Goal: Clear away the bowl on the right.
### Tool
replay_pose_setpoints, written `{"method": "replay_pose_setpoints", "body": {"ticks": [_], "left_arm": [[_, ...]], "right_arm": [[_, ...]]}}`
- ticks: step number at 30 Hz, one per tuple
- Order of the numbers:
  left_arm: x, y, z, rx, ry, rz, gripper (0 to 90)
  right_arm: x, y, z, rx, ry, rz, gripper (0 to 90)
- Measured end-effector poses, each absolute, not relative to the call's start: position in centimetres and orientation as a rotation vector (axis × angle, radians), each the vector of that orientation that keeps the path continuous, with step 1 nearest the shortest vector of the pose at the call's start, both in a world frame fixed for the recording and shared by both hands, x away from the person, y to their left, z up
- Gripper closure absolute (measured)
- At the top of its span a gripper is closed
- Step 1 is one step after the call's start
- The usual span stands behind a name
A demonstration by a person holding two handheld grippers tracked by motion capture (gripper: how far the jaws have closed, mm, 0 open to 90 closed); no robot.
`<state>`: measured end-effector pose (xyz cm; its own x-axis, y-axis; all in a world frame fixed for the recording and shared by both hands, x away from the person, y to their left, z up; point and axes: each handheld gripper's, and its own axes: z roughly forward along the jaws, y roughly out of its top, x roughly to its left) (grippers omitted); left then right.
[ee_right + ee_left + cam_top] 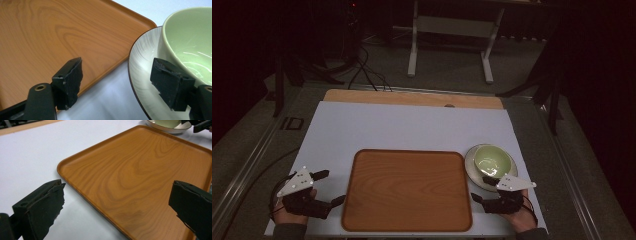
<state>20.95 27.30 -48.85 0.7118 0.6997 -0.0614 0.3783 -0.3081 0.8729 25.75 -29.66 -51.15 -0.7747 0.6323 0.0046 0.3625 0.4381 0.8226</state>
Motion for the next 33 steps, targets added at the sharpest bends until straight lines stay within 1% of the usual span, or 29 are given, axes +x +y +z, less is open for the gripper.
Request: {"method": "replay_pose_setpoints", "body": {"ticks": [14, 23, 30, 33], "left_arm": [[20.9, 27.3, -48.7, 1.932, 0.811, 0.431, 0.0], [20.7, 27.3, -48.5, 1.937, 0.800, 0.472, 0.0], [20.7, 27.2, -48.5, 1.940, 0.800, 0.486, 1.7], [20.6, 27.2, -48.4, 1.938, 0.800, 0.495, 4.1]], "right_arm": [[25.7, -29.7, -50.8, 0.853, 2.385, 1.289, 25.0], [25.6, -29.5, -49.9, 0.839, 2.359, 1.300, 25.1], [26.0, -29.7, -48.9, 0.822, 2.349, 1.307, 25.1], [26.4, -29.8, -48.3, 0.817, 2.338, 1.320, 25.0]]}}
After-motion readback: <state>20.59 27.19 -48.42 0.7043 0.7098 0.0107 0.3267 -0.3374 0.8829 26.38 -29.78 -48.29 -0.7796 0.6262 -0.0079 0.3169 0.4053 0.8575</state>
